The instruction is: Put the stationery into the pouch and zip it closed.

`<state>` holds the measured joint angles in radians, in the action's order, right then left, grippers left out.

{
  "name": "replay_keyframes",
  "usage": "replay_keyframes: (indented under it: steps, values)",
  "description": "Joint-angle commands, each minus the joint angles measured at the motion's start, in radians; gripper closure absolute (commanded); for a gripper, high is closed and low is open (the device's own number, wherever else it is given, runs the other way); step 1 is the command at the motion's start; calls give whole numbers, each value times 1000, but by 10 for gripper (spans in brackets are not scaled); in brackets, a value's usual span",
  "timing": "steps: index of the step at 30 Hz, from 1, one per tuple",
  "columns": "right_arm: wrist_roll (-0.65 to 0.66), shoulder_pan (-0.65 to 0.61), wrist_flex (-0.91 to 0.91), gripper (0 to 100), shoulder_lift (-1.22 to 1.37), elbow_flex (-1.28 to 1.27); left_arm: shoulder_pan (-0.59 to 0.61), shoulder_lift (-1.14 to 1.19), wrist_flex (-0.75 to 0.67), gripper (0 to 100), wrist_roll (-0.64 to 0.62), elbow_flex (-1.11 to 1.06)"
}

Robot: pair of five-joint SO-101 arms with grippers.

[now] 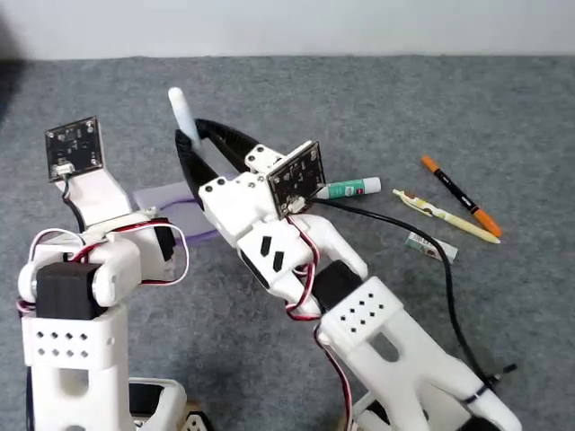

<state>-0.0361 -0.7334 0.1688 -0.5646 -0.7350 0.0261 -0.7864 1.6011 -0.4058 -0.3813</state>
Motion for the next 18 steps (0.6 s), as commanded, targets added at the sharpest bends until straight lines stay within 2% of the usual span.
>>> replay_keyframes:
  steps: [1,5,10,18]
  values:
    - [69,-18,147,991,30,9,-8,2,-5,989,-12,50]
    - [87,-25,216,991,79,8,-8,2,-5,989,-12,51]
    - [92,-24,216,991,111,-14,-8,2,-5,989,-12,51]
    - [94,-25,206,991,-105,-206,-8,2,-5,989,-12,51]
